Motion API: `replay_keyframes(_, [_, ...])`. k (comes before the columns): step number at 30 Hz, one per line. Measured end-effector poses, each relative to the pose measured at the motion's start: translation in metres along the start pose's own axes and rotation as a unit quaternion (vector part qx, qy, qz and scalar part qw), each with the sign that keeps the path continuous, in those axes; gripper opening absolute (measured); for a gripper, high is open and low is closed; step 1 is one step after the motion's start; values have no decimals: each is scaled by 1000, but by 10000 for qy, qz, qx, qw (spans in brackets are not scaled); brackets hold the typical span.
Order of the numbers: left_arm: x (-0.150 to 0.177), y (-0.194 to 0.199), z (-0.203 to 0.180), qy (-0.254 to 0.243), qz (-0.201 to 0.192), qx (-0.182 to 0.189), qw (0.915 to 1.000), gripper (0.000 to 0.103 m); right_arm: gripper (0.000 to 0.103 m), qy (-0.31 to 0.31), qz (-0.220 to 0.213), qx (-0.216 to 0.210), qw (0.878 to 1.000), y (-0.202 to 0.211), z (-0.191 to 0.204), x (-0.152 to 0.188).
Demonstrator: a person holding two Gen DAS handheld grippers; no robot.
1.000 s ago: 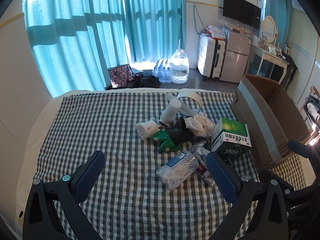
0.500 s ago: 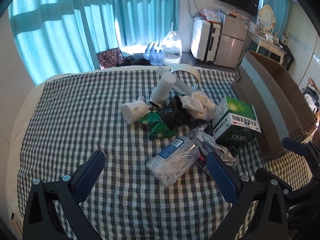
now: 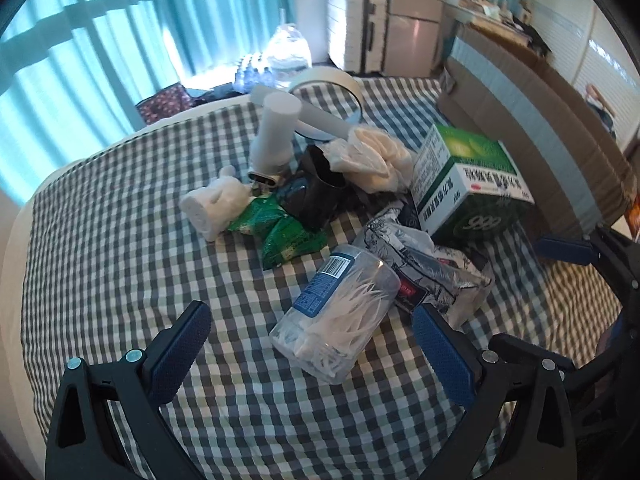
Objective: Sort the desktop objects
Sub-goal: 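Reach the left gripper to the clear canister while the right reaches the floral pack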
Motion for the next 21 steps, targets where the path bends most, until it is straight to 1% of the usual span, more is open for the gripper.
replay_keyframes(2, [0, -8, -1, -111, 78, 51, 9999, 101, 89, -31, 48, -116, 9999, -6, 0, 1])
replay_keyframes(4, [0, -17, -1, -183, 198, 102, 9996, 94, 88, -48, 105, -136, 9998, -12, -2, 2])
replay_keyframes(5, [1, -23, -2, -206, 280, 144, 9993, 92, 88, -34, 142, -120, 9998, -15, -3, 3])
replay_keyframes(8, [5, -38, -4, -285, 497, 266, 9980, 91, 88, -16, 215, -104, 9997, -23, -5, 4])
replay_keyframes(12, [10, -53, -8, -439, 630, 399, 9962, 91, 88, -12, 298, -125, 9995, -33, -9, 5])
replay_keyframes(13, [11, -57, -8, -426, 646, 391, 9962, 89, 88, -8, 320, -115, 9994, -36, -10, 6])
replay_keyframes(14, [11, -62, -6, -393, 675, 383, 9962, 84, 88, -13, 343, -126, 9993, -38, -10, 6])
replay_keyframes(17, [11, -72, -1, -149, 709, 488, 9962, 76, 88, -49, 412, -211, 9989, -49, -10, 7])
replay_keyframes(19, [11, -74, 0, -79, 663, 492, 9966, 73, 88, -79, 434, -251, 9987, -52, -11, 7])
replay_keyframes(20, [11, -74, -1, -103, 647, 489, 9967, 71, 88, -105, 437, -280, 9986, -54, -11, 7])
replay_keyframes(21, [11, -75, -1, -131, 629, 474, 9968, 71, 88, -133, 434, -294, 9985, -56, -10, 7])
Point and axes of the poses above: each gripper's, at about its wrist camera, not at the fingertips, and y roughly against the way its jaws point, z to its left, x to its underside, the point moved 5 cm from there along -y, roughly the way its jaws point, and after that the axes turned 5 degrees about y, right-handed, at the moved point
